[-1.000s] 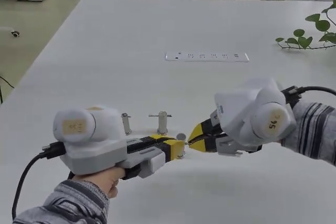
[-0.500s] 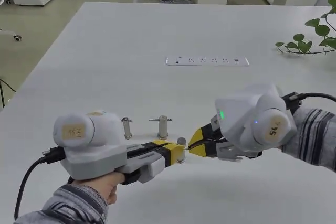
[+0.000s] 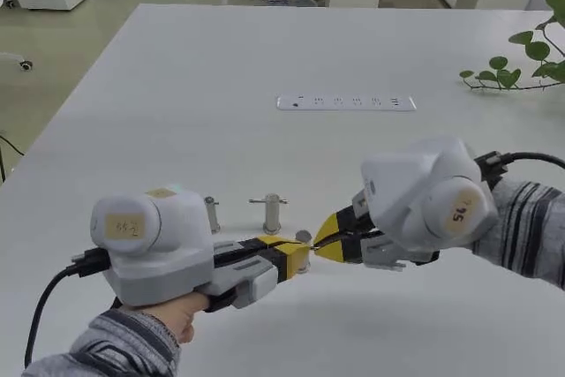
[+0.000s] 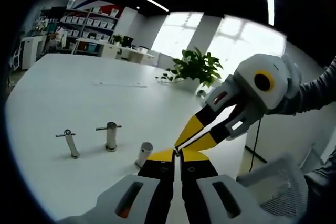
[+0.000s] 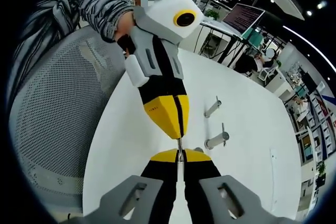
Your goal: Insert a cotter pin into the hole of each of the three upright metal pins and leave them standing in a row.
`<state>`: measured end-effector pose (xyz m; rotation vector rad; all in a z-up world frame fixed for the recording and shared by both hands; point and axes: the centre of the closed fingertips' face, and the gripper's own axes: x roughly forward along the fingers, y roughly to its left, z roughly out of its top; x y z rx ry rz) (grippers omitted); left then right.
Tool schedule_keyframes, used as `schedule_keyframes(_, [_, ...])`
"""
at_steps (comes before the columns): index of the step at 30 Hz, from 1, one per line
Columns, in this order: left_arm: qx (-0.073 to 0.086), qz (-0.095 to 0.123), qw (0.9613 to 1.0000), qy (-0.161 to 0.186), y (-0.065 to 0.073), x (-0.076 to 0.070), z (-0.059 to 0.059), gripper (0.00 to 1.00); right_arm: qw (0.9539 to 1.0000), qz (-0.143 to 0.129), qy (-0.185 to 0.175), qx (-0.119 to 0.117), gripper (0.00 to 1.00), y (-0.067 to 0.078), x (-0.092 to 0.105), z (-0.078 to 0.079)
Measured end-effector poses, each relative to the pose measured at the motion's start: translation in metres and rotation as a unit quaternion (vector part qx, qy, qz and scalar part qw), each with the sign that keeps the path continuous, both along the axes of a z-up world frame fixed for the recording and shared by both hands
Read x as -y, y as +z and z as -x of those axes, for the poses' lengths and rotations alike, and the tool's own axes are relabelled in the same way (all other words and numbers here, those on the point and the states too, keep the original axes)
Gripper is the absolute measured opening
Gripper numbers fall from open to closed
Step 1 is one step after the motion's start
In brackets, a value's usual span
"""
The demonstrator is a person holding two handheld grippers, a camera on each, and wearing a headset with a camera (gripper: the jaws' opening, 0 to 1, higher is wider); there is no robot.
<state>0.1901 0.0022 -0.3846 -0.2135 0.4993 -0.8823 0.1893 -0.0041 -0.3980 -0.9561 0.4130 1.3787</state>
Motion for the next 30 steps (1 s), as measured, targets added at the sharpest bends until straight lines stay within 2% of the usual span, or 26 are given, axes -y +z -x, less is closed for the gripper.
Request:
schedule_keyframes(2, [0.026,-0.014,0.9995,-0.012,0.002,0.001,-0.001,0.00,1.0000,0.000,-0.004,-0.001,0.00,0.000,0.001,-0.002])
schedule_keyframes(5, [0.038,-0.024,0.9986,-0.026,0.002,0.001,0.001,0.00,1.0000,-0.001,-0.008,-0.004,0.00,-0.001,0.004,-0.003])
schedule_keyframes(8, [0.057,-0.037,0.9966,-0.046,0.003,0.002,0.002,0.00,0.9999,-0.001,-0.008,-0.010,0.00,-0.002,0.006,-0.003])
schedule_keyframes(9, [0.072,-0.047,0.9945,-0.060,0.003,0.004,0.004,0.00,0.9999,0.000,-0.009,-0.013,0.00,-0.002,0.007,-0.002])
schedule_keyframes(11, [0.089,-0.062,0.9908,-0.081,0.003,0.005,0.006,0.00,0.9998,0.000,-0.005,-0.019,0.01,-0.003,0.008,0.000])
schedule_keyframes(15, [0.115,-0.071,0.9843,-0.113,0.006,0.008,0.012,0.00,0.9993,-0.005,0.001,-0.038,0.01,-0.005,0.008,0.006])
schedule_keyframes(18, [0.129,-0.078,0.9799,-0.131,0.008,0.009,0.016,0.00,0.9986,-0.009,0.006,-0.052,0.00,-0.005,0.008,0.011])
schedule_keyframes(23, [0.138,-0.084,0.9751,-0.152,0.009,0.010,0.021,0.00,0.9979,-0.010,0.013,-0.062,0.00,-0.005,0.009,0.017])
schedule_keyframes(27, [0.139,-0.098,0.9731,-0.155,0.004,0.009,0.020,0.00,0.9982,-0.007,0.016,-0.057,0.00,-0.004,0.011,0.018])
schedule_keyframes(28, [0.143,-0.104,0.9718,-0.157,0.003,0.009,0.021,0.00,0.9984,-0.004,0.016,-0.055,0.00,-0.004,0.011,0.018])
schedule_keyframes(29, [0.154,-0.111,0.9692,-0.157,0.003,0.010,0.020,0.00,0.9984,-0.004,0.016,-0.054,0.00,-0.004,0.011,0.017])
schedule_keyframes(30, [0.154,-0.114,0.9693,-0.154,0.003,0.010,0.019,0.00,0.9983,-0.001,0.017,-0.055,0.00,-0.004,0.012,0.018])
